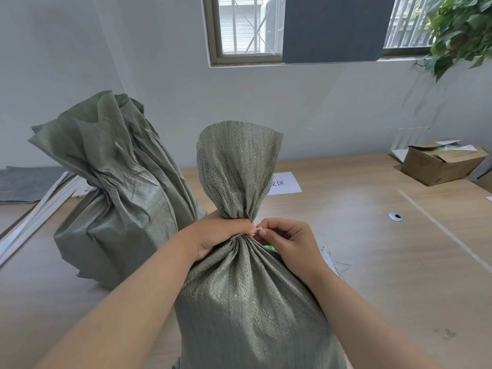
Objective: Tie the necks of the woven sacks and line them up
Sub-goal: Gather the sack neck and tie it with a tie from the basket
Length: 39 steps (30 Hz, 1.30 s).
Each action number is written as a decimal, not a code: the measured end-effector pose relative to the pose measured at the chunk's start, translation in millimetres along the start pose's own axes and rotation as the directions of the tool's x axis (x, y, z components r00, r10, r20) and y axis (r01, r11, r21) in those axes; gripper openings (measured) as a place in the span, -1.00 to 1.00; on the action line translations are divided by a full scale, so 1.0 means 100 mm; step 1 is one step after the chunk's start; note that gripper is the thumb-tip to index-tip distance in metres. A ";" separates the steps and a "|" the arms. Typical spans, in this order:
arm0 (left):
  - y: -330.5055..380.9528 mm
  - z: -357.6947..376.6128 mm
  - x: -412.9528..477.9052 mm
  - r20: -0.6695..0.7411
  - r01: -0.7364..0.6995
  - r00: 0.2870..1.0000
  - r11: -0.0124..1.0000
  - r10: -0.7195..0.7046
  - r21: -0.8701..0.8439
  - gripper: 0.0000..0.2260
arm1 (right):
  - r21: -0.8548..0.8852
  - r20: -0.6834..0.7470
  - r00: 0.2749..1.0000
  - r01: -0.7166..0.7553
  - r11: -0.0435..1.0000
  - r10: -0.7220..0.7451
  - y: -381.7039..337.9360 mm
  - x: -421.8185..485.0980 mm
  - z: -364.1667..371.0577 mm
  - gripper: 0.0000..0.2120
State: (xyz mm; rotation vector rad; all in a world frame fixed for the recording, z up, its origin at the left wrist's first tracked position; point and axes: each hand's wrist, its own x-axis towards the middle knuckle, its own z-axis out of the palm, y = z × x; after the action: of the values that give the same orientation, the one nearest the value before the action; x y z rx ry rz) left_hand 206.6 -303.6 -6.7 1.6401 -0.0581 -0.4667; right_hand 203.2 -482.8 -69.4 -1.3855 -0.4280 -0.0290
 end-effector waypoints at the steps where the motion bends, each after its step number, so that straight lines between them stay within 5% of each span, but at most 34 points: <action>1: 0.00 0.00 0.00 0.000 0.002 1.000 1.000 -0.002 -0.004 -0.85 | 0.000 0.003 1.000 0.000 1.000 0.000 0.00 0.00 0.00 -0.87; 39: 0.01 0.02 0.00 0.002 0.013 1.000 1.000 -0.013 0.020 -0.82 | -0.172 0.003 0.999 0.043 0.984 -0.043 -0.02 -0.05 -0.02 -0.89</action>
State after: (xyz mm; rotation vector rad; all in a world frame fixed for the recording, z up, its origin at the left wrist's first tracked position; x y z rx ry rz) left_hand 205.9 -305.1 -6.1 1.6608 -0.0545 -0.4794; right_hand 199.1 -486.1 -69.4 -1.5459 -0.4630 -0.1043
